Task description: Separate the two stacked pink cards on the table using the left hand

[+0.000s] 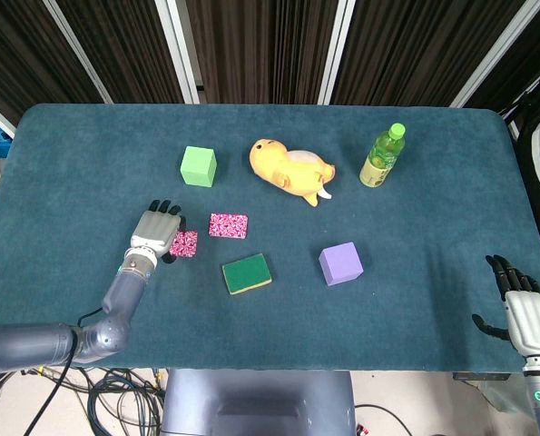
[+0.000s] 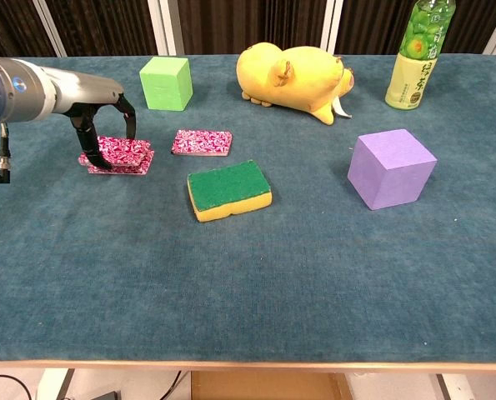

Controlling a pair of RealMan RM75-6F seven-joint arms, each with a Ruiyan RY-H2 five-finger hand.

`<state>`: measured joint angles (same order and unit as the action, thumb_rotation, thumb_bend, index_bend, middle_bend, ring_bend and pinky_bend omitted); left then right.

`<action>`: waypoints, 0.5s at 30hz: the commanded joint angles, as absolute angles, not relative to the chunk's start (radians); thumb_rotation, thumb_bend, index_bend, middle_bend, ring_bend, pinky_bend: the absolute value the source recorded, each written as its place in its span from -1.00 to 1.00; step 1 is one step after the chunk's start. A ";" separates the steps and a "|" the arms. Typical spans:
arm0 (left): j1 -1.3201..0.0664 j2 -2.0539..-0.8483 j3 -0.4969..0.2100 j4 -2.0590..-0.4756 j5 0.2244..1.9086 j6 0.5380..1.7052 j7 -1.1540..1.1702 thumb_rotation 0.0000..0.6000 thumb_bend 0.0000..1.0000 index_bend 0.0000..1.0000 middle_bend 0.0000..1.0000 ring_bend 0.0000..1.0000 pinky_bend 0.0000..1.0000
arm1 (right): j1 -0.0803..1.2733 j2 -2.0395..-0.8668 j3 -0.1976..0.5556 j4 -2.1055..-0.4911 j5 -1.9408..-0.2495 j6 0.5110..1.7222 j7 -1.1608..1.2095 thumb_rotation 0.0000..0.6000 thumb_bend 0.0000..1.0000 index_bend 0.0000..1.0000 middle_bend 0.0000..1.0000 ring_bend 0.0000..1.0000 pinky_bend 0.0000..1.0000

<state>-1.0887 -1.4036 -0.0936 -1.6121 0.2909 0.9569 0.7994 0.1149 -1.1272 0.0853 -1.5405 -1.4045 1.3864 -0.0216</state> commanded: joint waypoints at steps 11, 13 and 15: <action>-1.048 -1.316 -0.043 -1.845 0.306 1.085 0.816 1.00 -0.41 -0.06 -0.61 -1.00 -1.00 | 0.109 -1.121 0.084 -1.545 -1.413 1.398 -0.011 1.00 -0.60 -0.90 -0.83 -0.69 -0.57; -1.049 -1.321 -0.045 -1.868 0.301 1.091 0.819 1.00 -0.41 -0.06 -0.61 -1.00 -1.00 | 0.108 -1.120 0.085 -1.544 -1.412 1.400 -0.007 1.00 -0.60 -0.90 -0.83 -0.69 -0.57; -1.052 -1.327 -0.045 -1.879 0.305 1.089 0.821 1.00 -0.41 -0.06 -0.61 -1.00 -1.00 | 0.107 -1.118 0.086 -1.544 -1.410 1.400 -0.003 1.00 -0.60 -0.90 -0.83 -0.69 -0.57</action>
